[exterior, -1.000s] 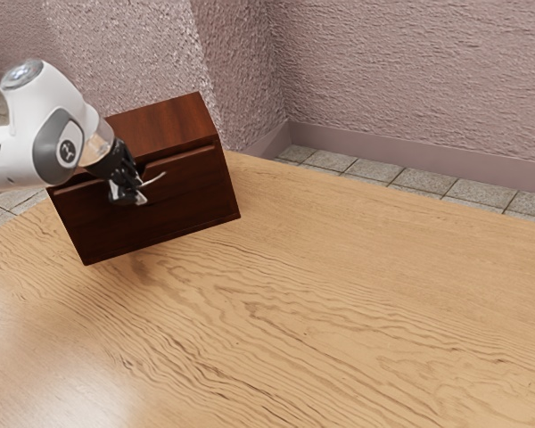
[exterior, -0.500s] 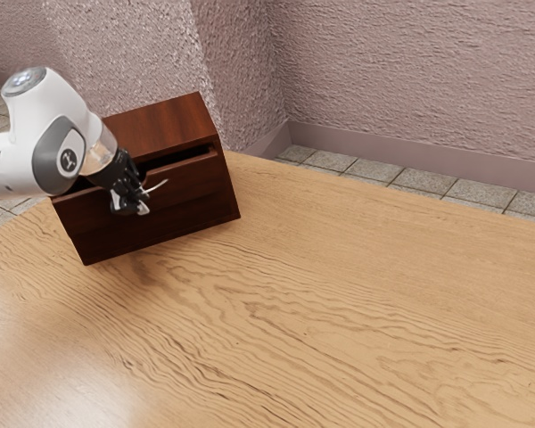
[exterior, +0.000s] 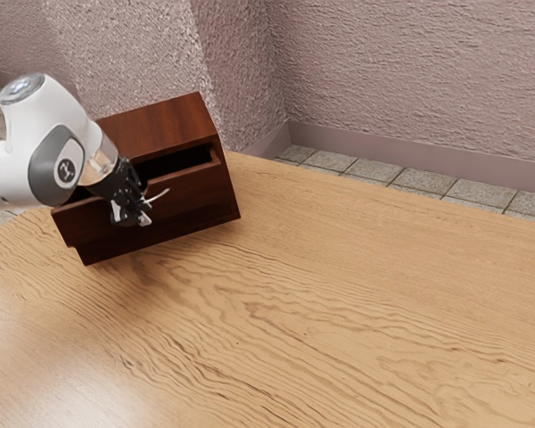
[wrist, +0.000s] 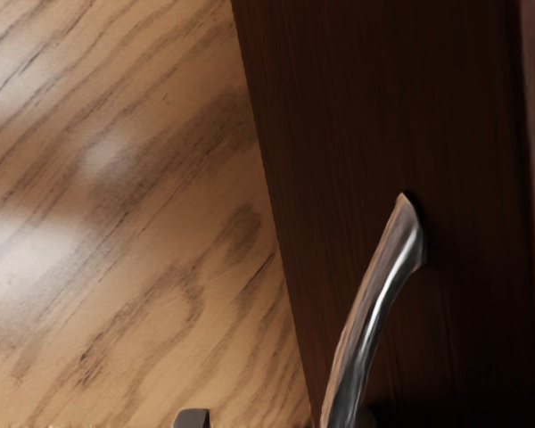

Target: Pull the drawer handle with one arm to open the drawer

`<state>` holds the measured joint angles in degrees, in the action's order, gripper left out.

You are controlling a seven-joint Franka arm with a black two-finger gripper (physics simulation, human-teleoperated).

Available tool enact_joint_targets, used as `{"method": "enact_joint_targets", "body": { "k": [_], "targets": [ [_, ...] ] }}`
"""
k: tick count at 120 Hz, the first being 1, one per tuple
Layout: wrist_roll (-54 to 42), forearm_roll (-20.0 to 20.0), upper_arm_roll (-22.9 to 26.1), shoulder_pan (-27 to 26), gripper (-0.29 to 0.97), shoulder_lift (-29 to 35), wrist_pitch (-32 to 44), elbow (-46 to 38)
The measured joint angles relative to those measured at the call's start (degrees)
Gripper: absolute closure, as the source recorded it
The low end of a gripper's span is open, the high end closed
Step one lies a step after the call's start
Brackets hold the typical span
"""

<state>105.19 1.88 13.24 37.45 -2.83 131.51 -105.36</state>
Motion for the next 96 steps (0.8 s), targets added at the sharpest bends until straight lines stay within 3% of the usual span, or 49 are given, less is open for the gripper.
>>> {"method": "enact_joint_targets", "body": {
  "k": [96],
  "targets": [
    [-0.1, 0.8, 0.2, -1.6, 0.59, 6.8, 0.2, -7.8]
  ]
}}
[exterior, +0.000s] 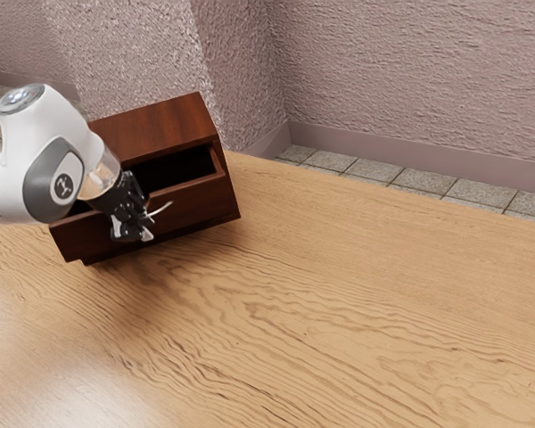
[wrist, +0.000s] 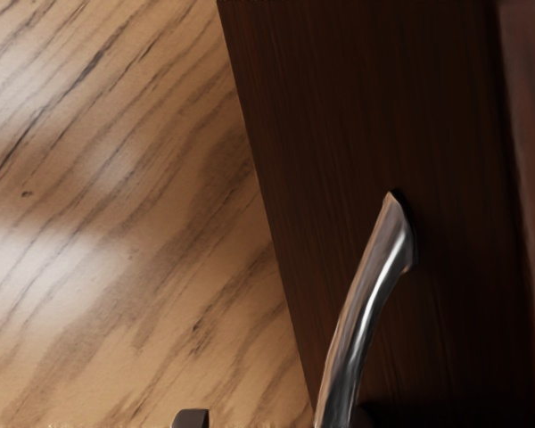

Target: Pull the drawer handle with one arm to open the drawer

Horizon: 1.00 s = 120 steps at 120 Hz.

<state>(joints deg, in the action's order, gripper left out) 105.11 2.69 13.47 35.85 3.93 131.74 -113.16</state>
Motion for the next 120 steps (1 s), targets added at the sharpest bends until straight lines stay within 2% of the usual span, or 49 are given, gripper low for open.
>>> {"method": "enact_joint_targets", "body": {
  "k": [120],
  "targets": [
    [0.1, 1.6, 0.2, -2.1, 0.59, 8.7, 0.0, -8.4]
  ]
}}
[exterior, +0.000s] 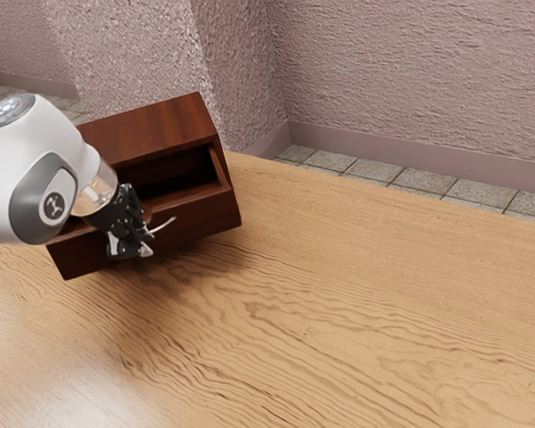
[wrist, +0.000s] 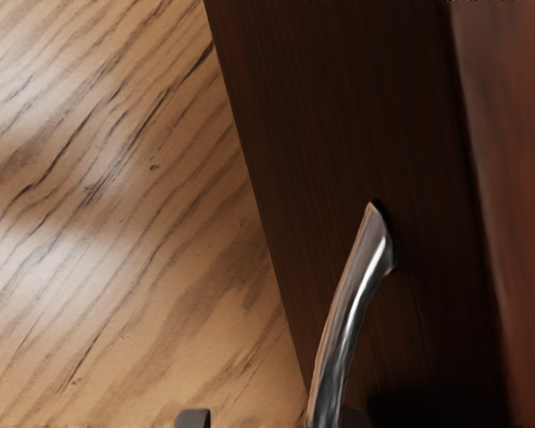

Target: Pull the drawer handle with one arm to open the drawer

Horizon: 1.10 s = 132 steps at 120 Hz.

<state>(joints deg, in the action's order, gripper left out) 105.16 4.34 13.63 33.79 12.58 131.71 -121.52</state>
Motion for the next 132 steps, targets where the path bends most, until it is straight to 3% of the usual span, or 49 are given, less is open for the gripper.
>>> {"method": "enact_joint_targets", "body": {
  "k": [98, 132],
  "targets": [
    [-2.8, -2.0, -0.2, 0.0, 0.56, 2.2, 0.9, -0.7],
    [-4.0, -4.0, 0.0, -0.2, 0.56, 2.1, 1.3, 4.1]
  ]
}}
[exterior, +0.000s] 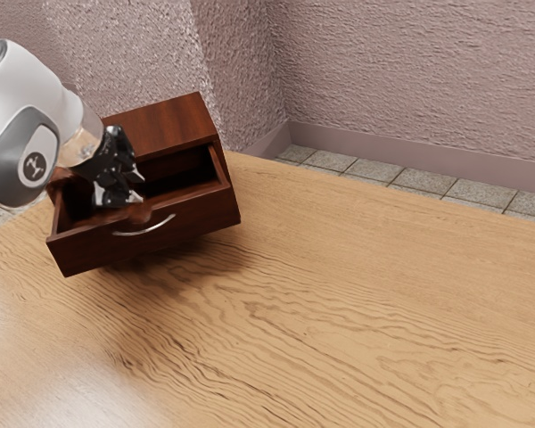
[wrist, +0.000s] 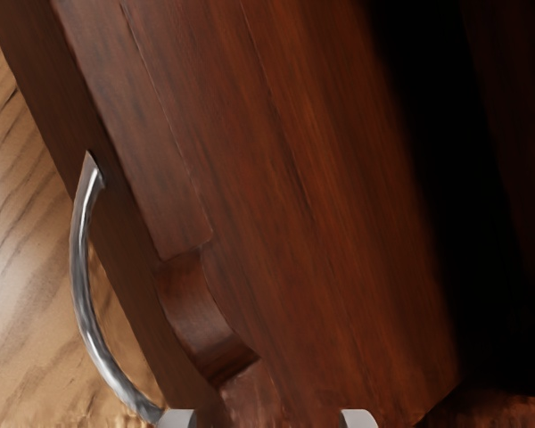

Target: Pull the drawer handle with one arm to open the drawer

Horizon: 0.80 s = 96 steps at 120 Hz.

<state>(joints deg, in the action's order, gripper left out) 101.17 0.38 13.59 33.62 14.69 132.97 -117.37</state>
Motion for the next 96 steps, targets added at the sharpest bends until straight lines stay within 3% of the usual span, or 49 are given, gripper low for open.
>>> {"method": "enact_joint_targets", "body": {
  "k": [10, 22, 30, 36, 46, 67, 96],
  "targets": [
    [-0.3, -0.6, 0.4, -1.1, 0.47, -0.9, -4.0, 8.4],
    [-2.6, -1.5, -1.9, -3.5, 0.29, -3.6, -18.1, 26.9],
    [-5.4, -1.6, -12.4, -16.2, 0.21, -4.1, -26.2, 30.4],
    [-7.2, -1.8, -19.1, -24.5, 0.17, -2.8, -30.9, 28.0],
    [-9.9, -1.8, -23.5, -31.4, 0.11, -0.9, -36.6, 23.8],
    [-13.2, -2.0, -24.6, -32.0, 0.05, -0.3, -44.9, 22.0],
    [-16.6, -0.5, -24.6, -30.7, 0.02, -0.2, -48.9, 19.9]
  ]
}}
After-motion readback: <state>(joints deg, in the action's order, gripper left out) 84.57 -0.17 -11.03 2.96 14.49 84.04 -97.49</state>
